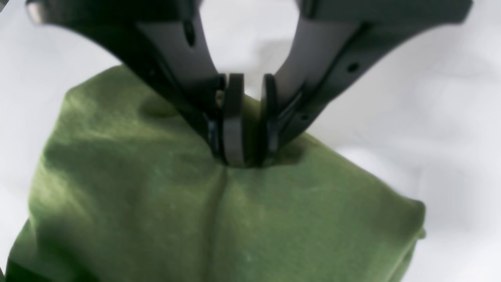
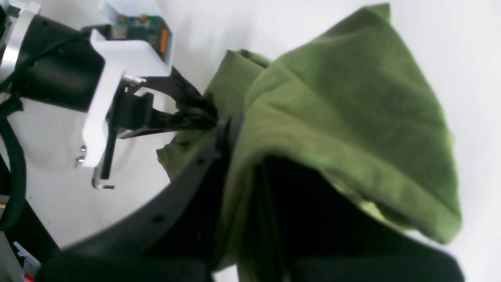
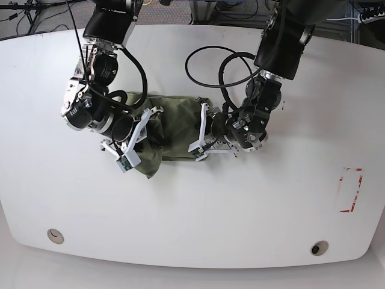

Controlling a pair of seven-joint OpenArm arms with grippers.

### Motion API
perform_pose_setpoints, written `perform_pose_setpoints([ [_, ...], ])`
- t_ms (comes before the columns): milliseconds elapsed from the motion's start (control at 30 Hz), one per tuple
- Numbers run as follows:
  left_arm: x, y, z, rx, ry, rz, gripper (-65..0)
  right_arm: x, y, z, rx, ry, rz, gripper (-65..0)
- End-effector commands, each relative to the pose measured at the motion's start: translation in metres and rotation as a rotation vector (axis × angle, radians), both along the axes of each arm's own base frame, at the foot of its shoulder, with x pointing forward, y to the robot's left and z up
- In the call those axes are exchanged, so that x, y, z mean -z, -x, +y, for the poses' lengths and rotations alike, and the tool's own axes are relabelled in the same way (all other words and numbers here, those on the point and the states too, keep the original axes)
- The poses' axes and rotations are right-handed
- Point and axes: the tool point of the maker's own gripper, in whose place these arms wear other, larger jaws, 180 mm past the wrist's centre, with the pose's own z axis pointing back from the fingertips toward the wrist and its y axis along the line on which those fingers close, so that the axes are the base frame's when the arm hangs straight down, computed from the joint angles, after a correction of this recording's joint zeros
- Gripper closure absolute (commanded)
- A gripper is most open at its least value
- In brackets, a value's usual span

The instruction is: Fold the T-shirt properly

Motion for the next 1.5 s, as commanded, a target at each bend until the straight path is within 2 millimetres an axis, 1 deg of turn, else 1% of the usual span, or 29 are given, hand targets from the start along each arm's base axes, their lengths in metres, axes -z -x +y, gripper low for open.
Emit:
perform_pose_setpoints([
  [0, 0.03, 0.029, 0.026, 0.036, -0.166, 0.107, -5.1, -0.017, -0.009, 0.006, -0.014, -0.028, -0.06, -5.4],
  [33, 0.03, 0.029, 0.026, 0.036, -0.166, 0.107, -5.1, -0.017, -0.008, 0.009, -0.025, -0.026, -0.06, -10.0],
  [67, 0.03, 0.029, 0.026, 0.036, -0.166, 0.107, -5.1, -0.017, -0.007, 0.011, -0.034, -0.023, -0.06, -13.2],
  [133, 0.03, 0.029, 0.026, 0.037, -0.164, 0.106, -5.4, -0.016, -0.006, 0.013, -0.061, 0.001, -0.061, -23.3],
  [167, 0.029, 0.028, 0.026, 0.037, -0.164, 0.104, -6.4, -0.016, -0.005, 0.014, -0.071, 0.01, -0.062, -28.2],
  [200, 0.027, 0.026, 0.025, 0.037, -0.162, 0.097, -8.2, -0.015, -0.004, 0.017, -0.086, 0.014, -0.062, -34.6],
  [267, 0.022, 0.021, 0.024, 0.036, -0.159, 0.081, -12.2, -0.015, -0.003, 0.021, -0.101, 0.018, -0.063, -44.9],
  [367, 0.015, 0.017, 0.022, 0.038, -0.151, 0.057, -17.5, -0.018, -0.003, 0.022, -0.107, 0.021, -0.073, -55.8],
  [433, 0.01, 0.014, 0.02, 0.039, -0.145, 0.038, -20.0, -0.02, -0.003, 0.023, -0.108, 0.021, -0.079, -59.6],
  [567, -0.001, 0.009, 0.018, 0.041, -0.14, 0.003, -23.5, -0.024, -0.003, 0.025, -0.111, 0.02, -0.089, -60.6],
  [667, -0.008, 0.005, 0.018, 0.04, -0.14, -0.019, -23.6, -0.029, -0.006, 0.024, -0.112, 0.025, -0.105, -60.6],
  [767, -0.021, -0.005, 0.022, 0.007, -0.119, -0.057, -24.2, -0.03, -0.007, 0.023, -0.112, 0.028, -0.108, -60.6],
  [867, -0.032, -0.016, 0.032, -0.047, -0.099, -0.084, -24.2, -0.032, -0.007, 0.021, -0.108, 0.034, -0.116, -60.6],
  [1000, -0.043, -0.026, 0.05, -0.132, -0.068, -0.089, -24.2, -0.029, -0.007, 0.011, -0.105, 0.065, -0.113, -60.6],
  [1133, -0.06, -0.033, 0.056, -0.177, 0.028, -0.102, -24.2, -0.028, -0.007, 0.005, -0.102, 0.081, -0.109, -60.6],
  [1167, -0.063, -0.034, 0.058, -0.184, 0.048, -0.106, -24.2, -0.028, -0.007, 0.005, -0.102, 0.081, -0.109, -60.6],
  [1300, -0.073, -0.039, 0.077, -0.229, 0.107, -0.109, -24.2, -0.027, -0.007, 0.005, -0.102, 0.081, -0.107, -60.6],
  [1400, -0.082, -0.041, 0.083, -0.25, 0.159, -0.112, -24.2, -0.026, -0.007, 0.005, -0.102, 0.08, -0.104, -60.6],
  [1467, -0.093, -0.045, 0.087, -0.267, 0.193, -0.133, -24.2, -0.026, -0.006, 0.005, -0.102, 0.08, -0.103, -60.6],
])
